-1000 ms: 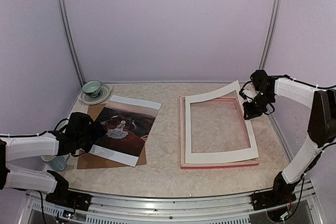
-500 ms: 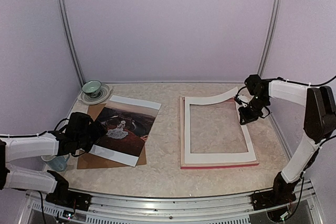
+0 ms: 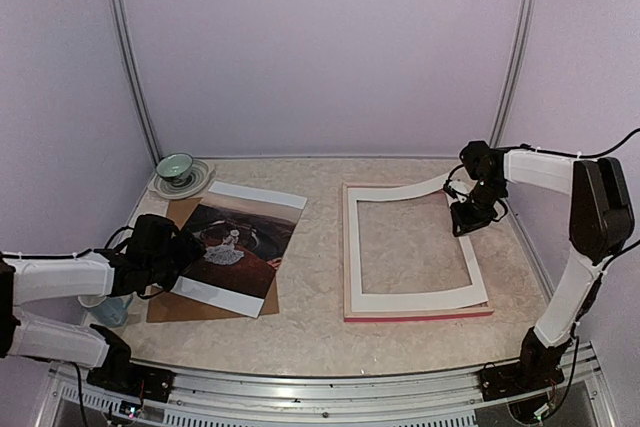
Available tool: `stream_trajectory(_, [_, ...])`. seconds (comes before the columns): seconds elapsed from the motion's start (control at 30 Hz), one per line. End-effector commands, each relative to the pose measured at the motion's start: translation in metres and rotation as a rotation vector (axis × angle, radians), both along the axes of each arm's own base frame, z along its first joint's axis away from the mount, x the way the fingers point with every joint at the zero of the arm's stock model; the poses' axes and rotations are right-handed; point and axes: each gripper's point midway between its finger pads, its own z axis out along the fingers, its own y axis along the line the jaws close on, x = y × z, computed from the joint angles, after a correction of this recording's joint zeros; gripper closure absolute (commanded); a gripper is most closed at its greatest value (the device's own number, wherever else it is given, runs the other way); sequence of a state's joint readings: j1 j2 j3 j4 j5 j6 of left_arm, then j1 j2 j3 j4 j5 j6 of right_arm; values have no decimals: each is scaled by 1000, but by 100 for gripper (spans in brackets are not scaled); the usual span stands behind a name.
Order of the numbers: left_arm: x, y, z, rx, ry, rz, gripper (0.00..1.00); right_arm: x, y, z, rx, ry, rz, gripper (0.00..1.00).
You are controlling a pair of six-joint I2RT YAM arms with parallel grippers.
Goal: Put the photo into the frame
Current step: Place the mat board on the glass panel, then move the frame body to the center of the board.
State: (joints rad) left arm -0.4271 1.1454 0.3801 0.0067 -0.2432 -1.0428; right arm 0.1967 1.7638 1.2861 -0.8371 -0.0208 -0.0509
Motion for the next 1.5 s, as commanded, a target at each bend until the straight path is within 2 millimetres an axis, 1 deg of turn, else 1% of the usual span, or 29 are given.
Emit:
stream_trajectory(0.0, [0, -1, -1, 2, -6, -8, 1, -2, 6, -3, -17, 34, 8, 57])
stream_trajectory(0.07, [0, -1, 1, 2, -11, -6, 1, -2, 3, 2, -36, 25, -2, 41])
stream_trajectory(0.13, [1, -1, 2, 2, -13, -5, 1, -2, 1, 9, -39, 12, -10, 30])
stream_trajectory(0.2, [2, -1, 3, 2, -15, -3, 1, -1, 0, 18, -46, -3, -17, 22])
stream_trajectory(0.33, [4, -3, 2, 2, -8, -6, 1, -1, -9, 29, -89, -17, -45, 15])
stream_trajectory(0.37, [3, -3, 1, 2, -6, -5, 1, -1, -11, 31, -98, -22, -50, 11])
stream_trajectory(0.4, [3, -3, 0, 2, -3, -4, 1, 0, -13, 34, -108, -29, -53, 3])
stream_trajectory(0.43, [4, -3, 0, 3, -3, -2, 1, 0, -15, 36, -120, -35, -57, 1])
stream_trajectory(0.53, [3, -2, 0, 6, -1, 0, 1, 7, -25, 46, -164, -70, -112, 1])
stream_trajectory(0.63, [4, -2, 0, 7, -3, 3, 1, 22, -27, 59, -169, -137, -142, 1])
stream_trajectory(0.77, [6, -2, 0, 8, -2, 5, 1, 50, -20, 75, -119, -248, -188, 1])
stream_trajectory(0.83, [7, -2, 1, 11, -6, 7, 1, 66, -10, 79, -80, -302, -194, 1])
stream_trajectory(0.9, [8, -3, 2, 13, -7, 8, 1, 81, 0, 80, -86, -358, -187, 1])
stream_trajectory(1.0, [9, -4, 3, 18, -5, 8, 1, 103, 12, 76, -134, -411, -183, 1])
stream_trajectory(1.17, [12, -7, 6, 27, -12, 3, 1, 140, 34, 63, -197, -464, -174, 1])
stream_trajectory(1.3, [14, -10, 7, 36, -15, 3, 1, 162, 55, 48, -198, -501, -162, 1])
stream_trajectory(1.4, [16, -13, 9, 38, -19, -2, 1, 177, 69, 41, -188, -531, -159, 1])
stream_trajectory(1.43, [16, -14, 8, 39, -18, -3, 1, 182, 73, 37, -189, -536, -158, 1])
stream_trajectory(1.47, [17, -14, 9, 40, -20, -4, 1, 187, 75, 29, -191, -533, -159, 1])
